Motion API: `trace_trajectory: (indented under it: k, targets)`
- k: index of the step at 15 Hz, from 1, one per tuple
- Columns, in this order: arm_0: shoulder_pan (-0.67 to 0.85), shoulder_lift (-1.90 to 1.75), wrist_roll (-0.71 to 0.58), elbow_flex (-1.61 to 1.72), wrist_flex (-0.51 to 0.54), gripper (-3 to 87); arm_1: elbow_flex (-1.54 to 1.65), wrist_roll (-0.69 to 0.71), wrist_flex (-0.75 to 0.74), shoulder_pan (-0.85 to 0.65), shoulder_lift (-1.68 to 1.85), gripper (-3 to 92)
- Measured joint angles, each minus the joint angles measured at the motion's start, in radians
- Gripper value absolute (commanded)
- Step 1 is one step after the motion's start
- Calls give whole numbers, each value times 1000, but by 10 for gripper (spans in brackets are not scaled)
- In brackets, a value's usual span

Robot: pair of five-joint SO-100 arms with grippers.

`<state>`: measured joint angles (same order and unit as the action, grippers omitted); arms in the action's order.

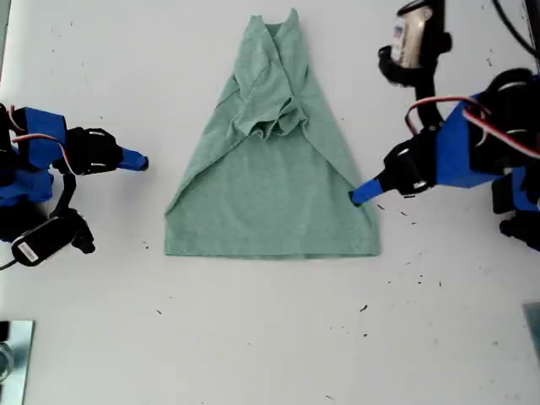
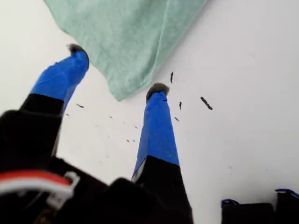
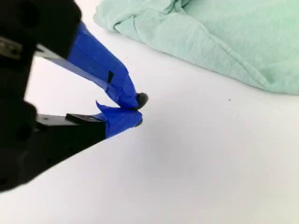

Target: Fold t shirt

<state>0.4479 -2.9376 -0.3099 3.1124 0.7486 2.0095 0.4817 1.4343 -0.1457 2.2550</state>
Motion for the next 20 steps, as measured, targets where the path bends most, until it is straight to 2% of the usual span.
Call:
trace_trajectory:
  k: [2,4,5,6,7,8,10,12,17,18,20]
  targets:
    - [0,-9,0,0,3,-2,9,-5,-64,32,-150,282]
    - [0,-9,0,0,3,-2,112,-9,-216,37,-256,265]
    - [0,-9,0,0,3,-2,179,-3,-307,37,-281,215]
    - [0,-9,0,0,3,-2,235,-5,-403,38,-276,53]
    - [0,-9,0,0,3,-2,319,-11,-508,43,-275,-11]
    - [0,-12,0,0,3,-2,416,-17,-624,34,-258,-13]
    - [0,-18,0,0,3,-2,449,-18,-667,28,-222,-15]
    - [0,-18,0,0,3,-2,370,-17,-557,28,-207,-15]
    - [0,-21,0,0,3,-2,-210,54,15,37,-282,-15]
    - [0,-26,0,6,3,-2,-344,63,80,41,-330,-15]
    - [0,-28,0,6,3,-2,-569,74,84,55,-500,-15]
